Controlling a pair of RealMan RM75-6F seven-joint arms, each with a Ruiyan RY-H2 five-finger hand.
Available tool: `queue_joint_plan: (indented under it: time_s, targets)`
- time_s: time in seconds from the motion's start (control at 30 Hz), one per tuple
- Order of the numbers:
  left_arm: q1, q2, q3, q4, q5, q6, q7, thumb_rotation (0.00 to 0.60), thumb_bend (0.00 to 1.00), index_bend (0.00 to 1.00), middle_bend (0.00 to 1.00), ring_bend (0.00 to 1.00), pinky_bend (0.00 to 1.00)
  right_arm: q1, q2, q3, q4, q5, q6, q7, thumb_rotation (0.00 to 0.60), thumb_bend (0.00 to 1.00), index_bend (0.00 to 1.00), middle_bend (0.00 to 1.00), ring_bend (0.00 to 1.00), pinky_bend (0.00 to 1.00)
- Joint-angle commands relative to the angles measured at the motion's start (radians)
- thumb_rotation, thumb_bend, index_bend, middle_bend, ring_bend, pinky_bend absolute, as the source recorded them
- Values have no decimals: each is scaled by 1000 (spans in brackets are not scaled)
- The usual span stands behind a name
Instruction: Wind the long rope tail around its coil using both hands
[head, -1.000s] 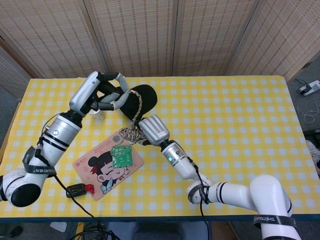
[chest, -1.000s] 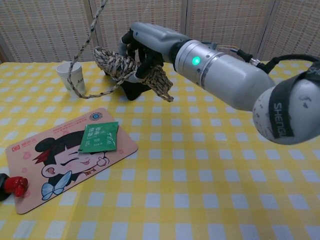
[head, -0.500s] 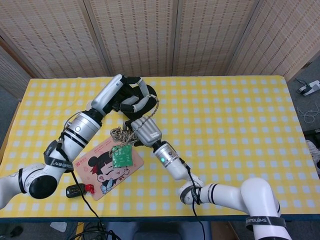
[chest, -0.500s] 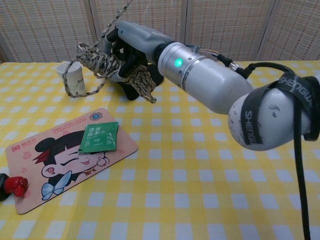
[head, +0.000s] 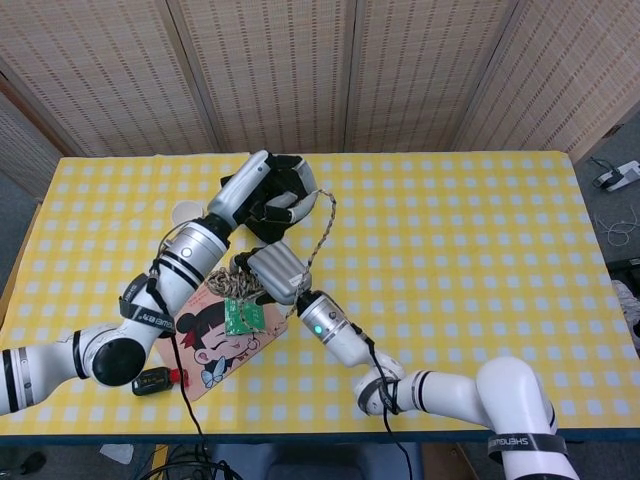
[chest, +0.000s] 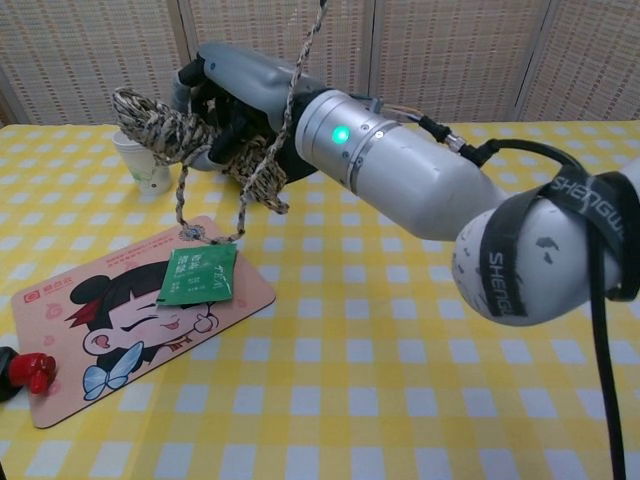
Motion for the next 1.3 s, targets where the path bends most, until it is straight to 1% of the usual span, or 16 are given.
queue_joint_plan:
  time_s: [0.03, 0.13, 0.3, 0.4, 0.57, 0.8, 1.07, 1.3]
  targets:
    - [-9, -10, 11, 31, -28, 8, 16, 600, 447, 723, 1000, 1000, 1000, -26, 22, -40, -12, -56, 21, 57, 600, 1000, 808, 608, 574, 764]
    - [10, 3, 8, 44, -35, 5, 8, 600, 447, 723, 1000, 1000, 1000, -52, 36, -73, 1, -85, 28, 89, 600, 1000, 809, 609, 574, 764]
    - [39, 18, 10, 63, -31, -1, -1, 600, 447, 723, 1000, 1000, 1000, -82, 44, -95, 25, -124, 54, 179, 600, 1000, 812, 611, 574, 764]
    - [43, 13, 20, 88, -40, -8, 6, 600, 447, 723, 1000, 1000, 1000, -95, 48, -101, 31, -155, 80, 251, 600, 1000, 815, 614, 574, 764]
    - [39, -5, 43, 147, -76, -7, 31, 600, 447, 723, 1000, 1000, 1000, -113, 62, -130, 47, -219, 123, 342, 600, 1000, 829, 626, 574, 764]
    - [59, -4, 54, 201, -108, -12, 43, 600, 446, 724, 1000, 1000, 1000, -146, 87, -165, 66, -268, 163, 417, 600, 1000, 834, 631, 574, 764]
    - [80, -14, 76, 248, -124, -28, 61, 600, 446, 724, 1000, 1000, 1000, -169, 103, -151, 52, -287, 221, 494, 600, 1000, 837, 636, 574, 764]
    - [76, -47, 133, 301, -149, 2, 145, 600, 446, 724, 1000, 1000, 1000, -186, 127, -143, 15, -316, 282, 561, 600, 1000, 844, 642, 574, 764]
